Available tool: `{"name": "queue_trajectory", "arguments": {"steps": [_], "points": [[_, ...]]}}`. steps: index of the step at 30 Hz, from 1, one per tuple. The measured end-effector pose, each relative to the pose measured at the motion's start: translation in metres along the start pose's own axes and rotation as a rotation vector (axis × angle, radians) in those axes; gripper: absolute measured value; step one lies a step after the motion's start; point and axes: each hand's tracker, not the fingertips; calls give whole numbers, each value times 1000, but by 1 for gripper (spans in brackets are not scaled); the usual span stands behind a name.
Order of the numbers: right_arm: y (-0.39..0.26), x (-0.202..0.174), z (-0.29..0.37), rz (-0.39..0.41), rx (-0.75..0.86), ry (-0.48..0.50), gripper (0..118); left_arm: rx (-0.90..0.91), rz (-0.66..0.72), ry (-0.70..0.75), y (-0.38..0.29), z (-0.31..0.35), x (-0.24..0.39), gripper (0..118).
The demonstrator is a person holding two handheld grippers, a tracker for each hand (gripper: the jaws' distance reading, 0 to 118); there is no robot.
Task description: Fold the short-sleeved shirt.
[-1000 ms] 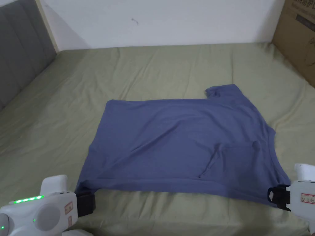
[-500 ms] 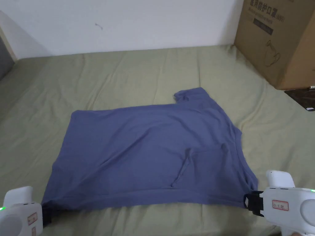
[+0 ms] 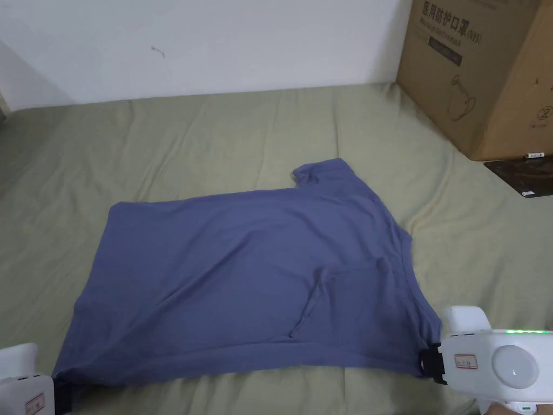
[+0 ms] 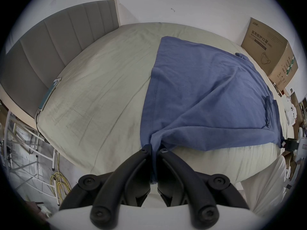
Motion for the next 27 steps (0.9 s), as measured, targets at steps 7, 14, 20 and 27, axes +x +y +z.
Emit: {"name": "queue_trajectory", "arguments": {"steps": [7, 14, 20, 27], "points": [[21, 7, 28, -44, 58, 45, 3, 19, 3, -4, 13, 10, -3, 5], [71, 15, 34, -138, 111, 73, 3, 45, -33, 26, 58, 16, -4, 5], [133, 7, 21, -151, 117, 89, 3, 63, -78, 37, 117, -2, 9, 4], [198, 1, -41, -147, 30, 16, 3, 10, -160, 57, 172, -58, 30, 5]]}}
